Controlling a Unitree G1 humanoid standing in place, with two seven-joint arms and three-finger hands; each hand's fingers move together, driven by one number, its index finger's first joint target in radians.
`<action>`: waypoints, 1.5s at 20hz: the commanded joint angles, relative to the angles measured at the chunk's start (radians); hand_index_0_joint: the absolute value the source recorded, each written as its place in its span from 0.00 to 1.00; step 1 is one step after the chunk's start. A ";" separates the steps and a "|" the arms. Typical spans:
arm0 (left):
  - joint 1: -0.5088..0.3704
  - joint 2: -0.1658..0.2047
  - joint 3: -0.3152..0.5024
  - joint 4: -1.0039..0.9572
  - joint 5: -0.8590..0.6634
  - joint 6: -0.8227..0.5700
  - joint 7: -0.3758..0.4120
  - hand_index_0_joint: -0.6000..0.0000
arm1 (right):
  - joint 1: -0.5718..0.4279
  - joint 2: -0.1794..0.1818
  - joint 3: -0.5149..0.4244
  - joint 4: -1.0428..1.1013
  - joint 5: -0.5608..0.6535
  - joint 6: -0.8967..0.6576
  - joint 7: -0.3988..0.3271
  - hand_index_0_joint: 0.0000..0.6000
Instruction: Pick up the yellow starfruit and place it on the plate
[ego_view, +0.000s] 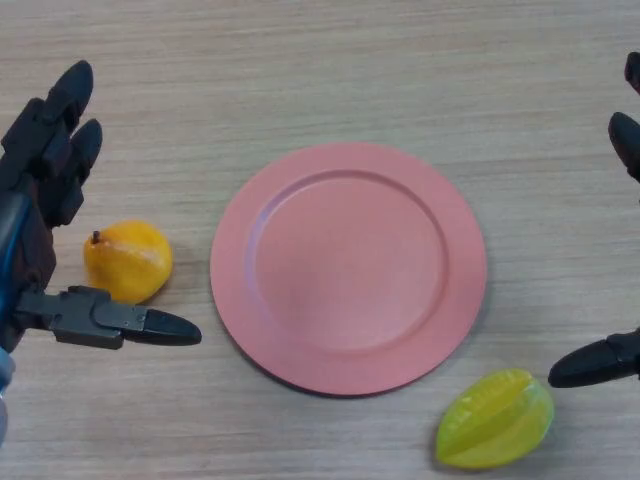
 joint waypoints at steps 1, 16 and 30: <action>-0.019 0.027 0.022 -0.080 0.004 -0.145 0.057 1.00 | -0.029 -0.030 -0.024 -0.048 0.037 -0.158 -0.050 0.00; -0.034 0.026 0.015 -0.109 -0.006 -0.098 0.076 1.00 | 0.094 0.010 0.036 -0.093 0.017 -0.158 0.107 0.00; 0.004 0.052 0.101 0.082 -0.044 -0.212 0.001 1.00 | 0.190 -0.009 0.126 0.507 -0.452 -1.007 0.138 0.00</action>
